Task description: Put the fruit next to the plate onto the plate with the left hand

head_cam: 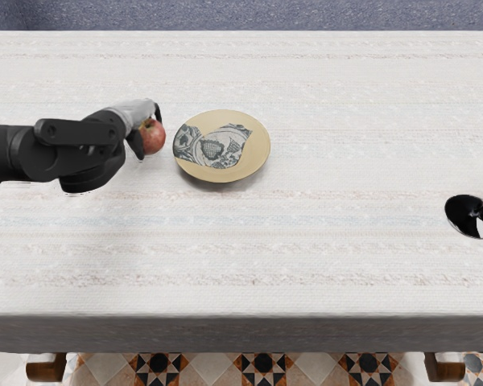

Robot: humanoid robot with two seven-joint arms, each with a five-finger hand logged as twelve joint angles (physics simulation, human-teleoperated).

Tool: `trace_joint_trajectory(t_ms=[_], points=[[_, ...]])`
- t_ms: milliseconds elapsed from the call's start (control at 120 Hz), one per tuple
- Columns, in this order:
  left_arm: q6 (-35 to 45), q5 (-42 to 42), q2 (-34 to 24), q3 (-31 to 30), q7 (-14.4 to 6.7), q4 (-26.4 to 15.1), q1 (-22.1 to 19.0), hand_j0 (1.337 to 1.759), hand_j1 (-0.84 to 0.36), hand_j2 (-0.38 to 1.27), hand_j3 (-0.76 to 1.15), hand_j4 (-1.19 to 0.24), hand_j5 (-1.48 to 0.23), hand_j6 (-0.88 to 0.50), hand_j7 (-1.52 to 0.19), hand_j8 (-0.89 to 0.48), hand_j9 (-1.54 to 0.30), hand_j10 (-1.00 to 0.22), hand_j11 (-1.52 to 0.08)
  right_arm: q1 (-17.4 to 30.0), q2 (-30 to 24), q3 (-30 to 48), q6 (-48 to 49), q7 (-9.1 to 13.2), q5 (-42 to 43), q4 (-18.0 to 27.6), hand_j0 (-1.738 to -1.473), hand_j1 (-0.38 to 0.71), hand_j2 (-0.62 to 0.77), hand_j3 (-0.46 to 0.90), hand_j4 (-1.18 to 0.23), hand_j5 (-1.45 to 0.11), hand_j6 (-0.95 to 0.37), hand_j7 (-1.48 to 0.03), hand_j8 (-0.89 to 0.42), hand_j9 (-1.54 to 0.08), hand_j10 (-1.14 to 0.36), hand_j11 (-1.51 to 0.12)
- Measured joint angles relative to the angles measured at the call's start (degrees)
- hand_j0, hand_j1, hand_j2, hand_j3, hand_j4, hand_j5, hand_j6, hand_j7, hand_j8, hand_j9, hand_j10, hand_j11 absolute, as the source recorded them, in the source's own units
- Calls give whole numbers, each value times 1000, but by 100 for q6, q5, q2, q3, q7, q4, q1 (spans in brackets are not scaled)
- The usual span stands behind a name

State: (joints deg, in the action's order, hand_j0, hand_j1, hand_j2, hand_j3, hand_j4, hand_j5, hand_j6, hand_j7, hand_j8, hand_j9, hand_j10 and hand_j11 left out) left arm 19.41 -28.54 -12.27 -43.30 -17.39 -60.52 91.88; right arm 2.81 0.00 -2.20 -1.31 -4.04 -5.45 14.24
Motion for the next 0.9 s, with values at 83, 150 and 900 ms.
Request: trace_joint_trajectory(t_ms=[83, 150, 900], points=[[8, 3, 49, 2, -1, -2, 209, 1644, -284, 270, 0, -272, -1089, -168, -1074, -257, -1073, -575, -1090, 0, 0, 0, 1, 0, 0, 0, -1658, -310, -7, 0, -33, -42, -33, -42, -33, -42, -33, -42], [12, 9, 134, 2, -2, 2, 313, 1644, -288, 270, 0, -266, -1097, -160, -1083, -253, -1078, -572, -1096, 0, 0, 0, 0, 0, 0, 0, -1658, -310, -7, 0, -33, -42, -33, -42, -33, -42, -33, -42], [-177, 132, 1227, 64, 8, 68, 331, 1646, -241, 209, 0, -329, -1012, -241, -981, -317, -978, -630, -1009, 0, 0, 0, -1, 0, 0, 0, -1658, -310, -7, 0, -33, -43, -33, -43, -33, -43, -33, -43]])
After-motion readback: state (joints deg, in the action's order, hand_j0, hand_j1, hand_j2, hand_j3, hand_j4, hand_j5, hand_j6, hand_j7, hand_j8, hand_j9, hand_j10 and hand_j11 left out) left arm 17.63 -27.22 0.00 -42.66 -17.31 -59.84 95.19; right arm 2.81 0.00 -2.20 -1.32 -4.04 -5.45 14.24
